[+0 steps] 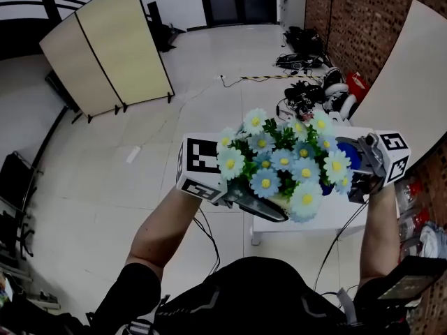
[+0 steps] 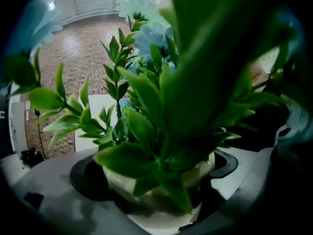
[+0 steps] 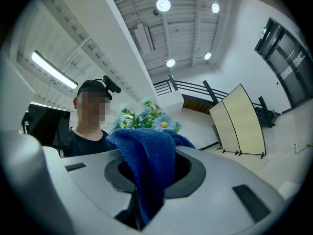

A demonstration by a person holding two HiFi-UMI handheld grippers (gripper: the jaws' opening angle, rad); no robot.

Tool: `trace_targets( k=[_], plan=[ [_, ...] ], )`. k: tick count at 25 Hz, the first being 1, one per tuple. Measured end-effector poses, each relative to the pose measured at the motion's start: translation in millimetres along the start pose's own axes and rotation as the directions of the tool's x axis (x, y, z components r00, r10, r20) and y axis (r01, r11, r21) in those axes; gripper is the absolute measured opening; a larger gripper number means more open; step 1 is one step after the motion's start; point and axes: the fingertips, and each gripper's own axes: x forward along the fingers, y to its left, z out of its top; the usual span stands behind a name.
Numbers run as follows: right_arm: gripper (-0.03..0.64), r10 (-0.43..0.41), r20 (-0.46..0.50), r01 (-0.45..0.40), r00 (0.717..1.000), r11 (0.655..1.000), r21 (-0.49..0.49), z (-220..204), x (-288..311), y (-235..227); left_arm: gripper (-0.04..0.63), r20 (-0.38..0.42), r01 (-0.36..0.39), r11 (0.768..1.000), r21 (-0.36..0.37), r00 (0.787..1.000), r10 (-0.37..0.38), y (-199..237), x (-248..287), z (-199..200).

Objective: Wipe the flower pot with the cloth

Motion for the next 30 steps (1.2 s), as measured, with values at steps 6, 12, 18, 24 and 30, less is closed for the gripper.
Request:
trace_targets(
  k=[6,12,18,24,30],
  plan=[
    [0.081,-0.123,0.034,0.125,0.992,0.989,-0.081,-8.6,5.8,31.0,0.551,-0.015,-0.12,0.991,-0.056,0.993,0.12,15.0,-5.2,-9.4],
    [0.081,-0.284,0.012,0.283,0.959,0.949,-0.143,-22.5,16.1,39.2,0.551,-0.043,-0.206,0.969,-0.135,0.978,0.202,42.0,3.2,-17.8],
    [0.081,-0.417,-0.053,0.397,0.907,0.891,-0.219,-32.4,29.0,39.4,0.551,-0.075,-0.27,0.951,-0.151,0.962,0.261,53.7,13.3,-24.5],
    [0.081,-0.432,0.005,0.423,0.902,0.881,-0.21,-24.6,22.5,39.9,0.551,-0.049,-0.277,0.944,-0.18,0.961,0.272,59.1,10.9,-22.2],
    [0.081,-0.446,0.05,0.446,0.894,0.869,-0.215,-16.7,13.6,30.4,0.551,-0.049,-0.325,0.925,-0.196,0.945,0.322,81.3,1.7,-23.3]
  ],
)
